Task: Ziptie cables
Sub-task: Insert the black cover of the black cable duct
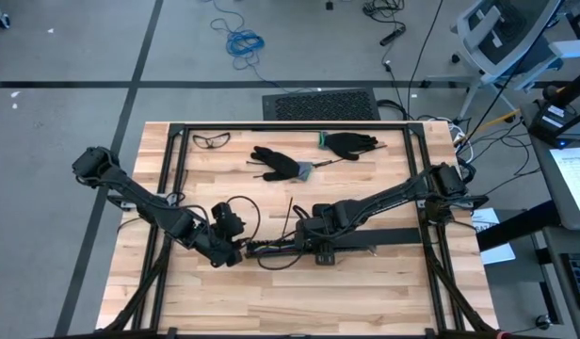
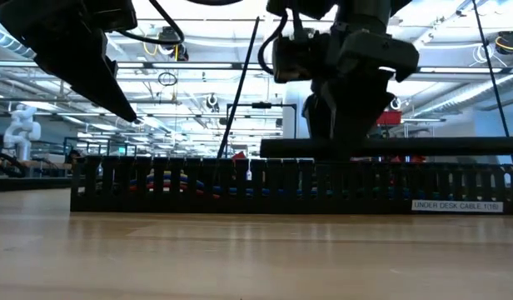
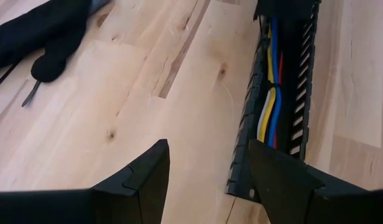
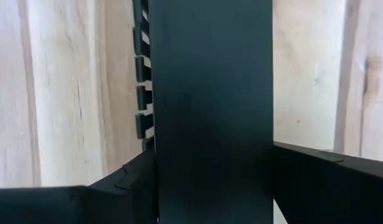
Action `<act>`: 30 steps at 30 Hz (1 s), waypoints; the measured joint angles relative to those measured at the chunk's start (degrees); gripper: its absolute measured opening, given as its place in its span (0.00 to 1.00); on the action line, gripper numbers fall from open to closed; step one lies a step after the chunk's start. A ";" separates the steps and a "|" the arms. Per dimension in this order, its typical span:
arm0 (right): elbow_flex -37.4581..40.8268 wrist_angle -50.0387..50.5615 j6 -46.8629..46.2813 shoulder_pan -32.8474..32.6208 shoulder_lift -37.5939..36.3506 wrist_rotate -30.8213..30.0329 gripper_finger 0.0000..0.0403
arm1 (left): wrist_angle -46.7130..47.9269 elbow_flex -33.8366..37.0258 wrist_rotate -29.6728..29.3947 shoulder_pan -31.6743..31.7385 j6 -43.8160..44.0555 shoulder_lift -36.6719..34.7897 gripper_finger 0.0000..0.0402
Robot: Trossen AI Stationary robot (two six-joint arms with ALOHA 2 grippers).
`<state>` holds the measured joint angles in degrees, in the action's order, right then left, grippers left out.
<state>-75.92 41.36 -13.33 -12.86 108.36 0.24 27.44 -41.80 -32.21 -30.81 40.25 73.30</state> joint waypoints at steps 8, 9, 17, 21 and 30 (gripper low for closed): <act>0.00 -0.44 -0.98 -0.26 0.41 1.06 0.58 | 0.11 0.00 -0.04 0.08 0.00 0.00 0.53; 0.00 -0.36 -1.38 -0.26 0.39 1.89 0.58 | 0.10 0.00 -0.11 0.09 -0.04 0.00 0.53; -0.02 2.03 -2.35 0.07 -2.85 3.07 0.58 | 0.11 0.00 -1.40 0.09 -0.07 0.00 0.53; -0.04 3.95 -2.54 0.09 -4.10 4.14 0.58 | 0.12 0.00 -1.50 0.09 -0.08 0.00 0.53; -0.04 4.43 -3.16 -2.53 -4.09 4.72 0.58 | 0.13 0.00 -2.38 0.09 -0.11 0.00 0.53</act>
<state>-75.96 45.79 -16.49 -15.40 104.27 4.96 27.57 -41.80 -34.59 -30.72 40.14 73.30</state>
